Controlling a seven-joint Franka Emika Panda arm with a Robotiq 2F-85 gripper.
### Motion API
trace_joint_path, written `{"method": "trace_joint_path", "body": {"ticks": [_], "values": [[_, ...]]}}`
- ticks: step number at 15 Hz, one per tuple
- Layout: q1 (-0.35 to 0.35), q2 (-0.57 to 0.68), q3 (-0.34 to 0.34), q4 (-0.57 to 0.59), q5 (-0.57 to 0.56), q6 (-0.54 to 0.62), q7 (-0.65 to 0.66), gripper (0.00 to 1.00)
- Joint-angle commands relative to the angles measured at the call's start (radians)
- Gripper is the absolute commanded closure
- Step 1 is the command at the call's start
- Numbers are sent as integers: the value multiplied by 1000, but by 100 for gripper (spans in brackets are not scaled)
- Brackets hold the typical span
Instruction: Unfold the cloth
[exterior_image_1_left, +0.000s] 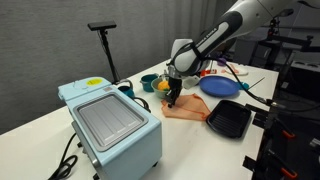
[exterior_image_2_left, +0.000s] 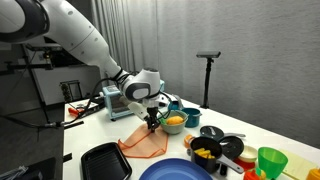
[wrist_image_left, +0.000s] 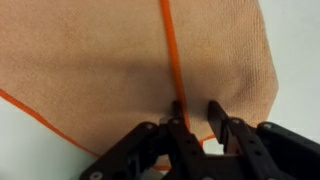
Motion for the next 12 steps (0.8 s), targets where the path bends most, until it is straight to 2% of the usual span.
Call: {"method": "trace_joint_path", "body": {"ticks": [1,3,12], "values": [[-10,-2,17,17,14,-34,-45,97],[-8,-9,27,13,15,-42,-59,100],[13,-112,112,-53,23,-38,-149,99]]}}
